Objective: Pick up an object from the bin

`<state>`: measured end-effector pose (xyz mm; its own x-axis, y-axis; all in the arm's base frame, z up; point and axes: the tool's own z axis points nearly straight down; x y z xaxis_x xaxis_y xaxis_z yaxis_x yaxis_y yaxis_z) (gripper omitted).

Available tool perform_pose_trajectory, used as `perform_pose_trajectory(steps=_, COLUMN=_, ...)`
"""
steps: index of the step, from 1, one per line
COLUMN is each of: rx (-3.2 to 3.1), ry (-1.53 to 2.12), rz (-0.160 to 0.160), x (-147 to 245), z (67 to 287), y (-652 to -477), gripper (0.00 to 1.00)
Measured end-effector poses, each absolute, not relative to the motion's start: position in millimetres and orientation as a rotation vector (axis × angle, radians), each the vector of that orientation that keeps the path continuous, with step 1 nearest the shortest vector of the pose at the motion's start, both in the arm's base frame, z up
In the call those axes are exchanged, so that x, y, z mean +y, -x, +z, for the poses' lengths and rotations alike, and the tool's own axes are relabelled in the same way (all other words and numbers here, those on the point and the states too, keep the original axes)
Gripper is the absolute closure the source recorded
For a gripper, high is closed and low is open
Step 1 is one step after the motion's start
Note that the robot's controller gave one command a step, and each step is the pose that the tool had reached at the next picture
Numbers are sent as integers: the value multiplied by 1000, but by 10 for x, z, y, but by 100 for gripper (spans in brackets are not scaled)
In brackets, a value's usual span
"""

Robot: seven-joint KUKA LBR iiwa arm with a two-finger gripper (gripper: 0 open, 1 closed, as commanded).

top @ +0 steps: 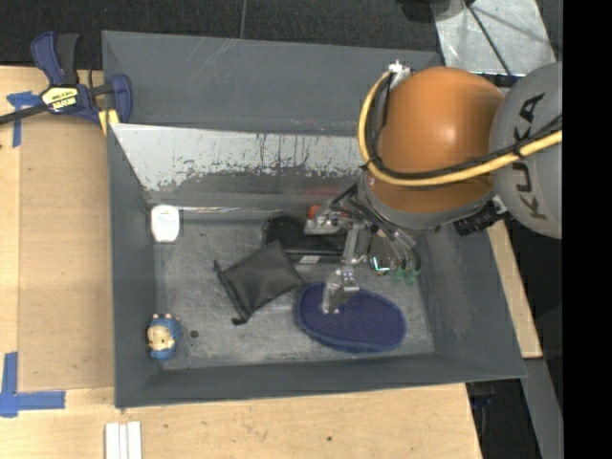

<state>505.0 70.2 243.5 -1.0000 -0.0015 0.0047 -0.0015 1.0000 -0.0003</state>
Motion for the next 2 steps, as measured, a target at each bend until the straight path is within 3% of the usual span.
perform_pose_trajectory(steps=1, rx=-3144, ry=212, rz=-5, x=-23, z=721, y=-4896, gripper=0)
perform_pose_trajectory(steps=2, rx=-2994, ry=778, rz=9, x=-105, z=927, y=-5571, gripper=0)
